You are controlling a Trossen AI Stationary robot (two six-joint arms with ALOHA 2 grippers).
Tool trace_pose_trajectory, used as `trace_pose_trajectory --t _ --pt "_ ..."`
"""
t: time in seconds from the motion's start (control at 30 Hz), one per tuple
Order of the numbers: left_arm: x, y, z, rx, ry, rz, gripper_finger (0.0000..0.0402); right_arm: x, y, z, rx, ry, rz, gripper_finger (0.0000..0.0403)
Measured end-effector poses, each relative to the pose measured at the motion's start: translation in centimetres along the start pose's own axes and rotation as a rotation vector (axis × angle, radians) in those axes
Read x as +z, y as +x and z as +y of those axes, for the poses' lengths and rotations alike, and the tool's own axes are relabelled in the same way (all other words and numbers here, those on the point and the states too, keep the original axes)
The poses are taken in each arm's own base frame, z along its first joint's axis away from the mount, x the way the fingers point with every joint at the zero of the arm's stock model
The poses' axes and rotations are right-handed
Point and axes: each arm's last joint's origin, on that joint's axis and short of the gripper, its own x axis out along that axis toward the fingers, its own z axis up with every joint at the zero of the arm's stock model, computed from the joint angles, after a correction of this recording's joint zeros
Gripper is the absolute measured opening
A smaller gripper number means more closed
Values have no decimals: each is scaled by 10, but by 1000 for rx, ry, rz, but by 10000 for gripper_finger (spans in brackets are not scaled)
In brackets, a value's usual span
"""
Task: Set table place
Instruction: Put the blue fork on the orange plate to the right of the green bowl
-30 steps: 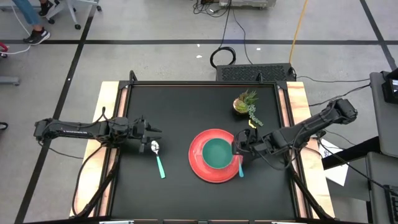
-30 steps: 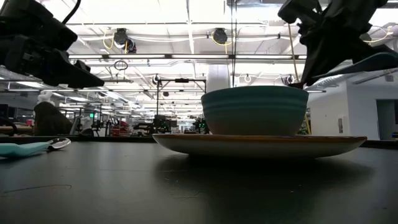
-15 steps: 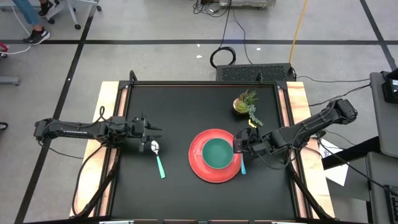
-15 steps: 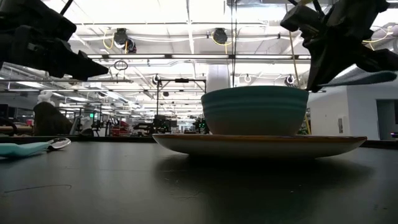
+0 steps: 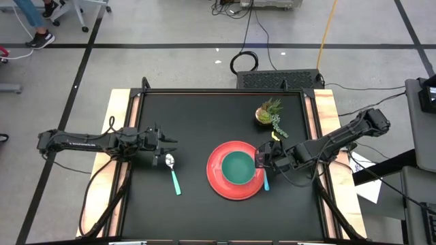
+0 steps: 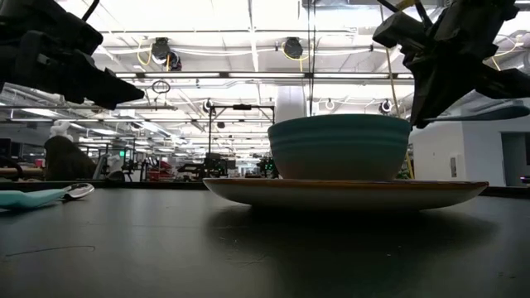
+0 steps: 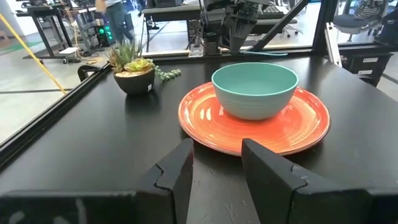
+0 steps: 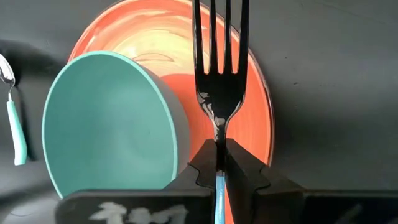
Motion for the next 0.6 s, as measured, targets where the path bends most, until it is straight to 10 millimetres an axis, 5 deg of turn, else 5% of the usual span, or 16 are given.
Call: trace_pose_trajectory --t 0.6 --pt "-1 0 -1 -25 -3 5 143 1 24 -12 45 51 3 4"
